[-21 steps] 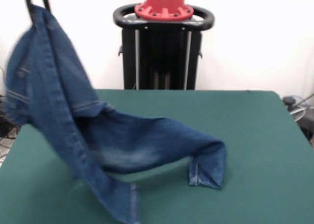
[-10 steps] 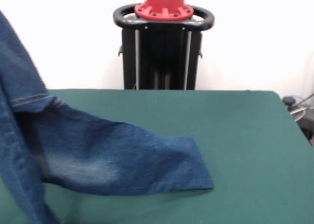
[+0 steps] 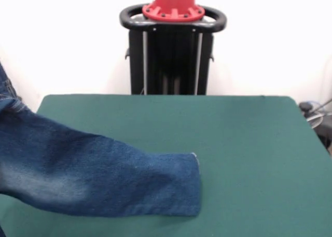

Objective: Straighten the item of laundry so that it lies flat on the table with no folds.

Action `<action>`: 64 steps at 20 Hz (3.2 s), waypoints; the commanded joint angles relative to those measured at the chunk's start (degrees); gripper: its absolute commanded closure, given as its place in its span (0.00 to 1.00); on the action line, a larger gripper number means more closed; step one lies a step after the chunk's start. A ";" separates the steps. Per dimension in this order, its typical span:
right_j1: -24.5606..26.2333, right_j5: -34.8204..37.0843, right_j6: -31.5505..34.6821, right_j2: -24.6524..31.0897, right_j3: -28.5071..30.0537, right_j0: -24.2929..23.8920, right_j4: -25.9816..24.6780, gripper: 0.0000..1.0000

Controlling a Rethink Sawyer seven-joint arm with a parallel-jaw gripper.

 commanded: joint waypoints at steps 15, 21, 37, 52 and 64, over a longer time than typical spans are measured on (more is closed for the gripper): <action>5.99 23.95 -33.67 37.80 -34.08 1.71 -40.24 1.00; 1.07 33.88 -20.39 38.63 -30.92 0.99 -38.28 1.00; -8.72 42.03 5.26 27.20 -27.30 5.74 -24.08 1.00; -10.79 43.60 11.88 25.77 -26.54 9.37 -22.72 1.00; -3.09 44.05 20.16 40.13 -32.85 17.66 -39.36 1.00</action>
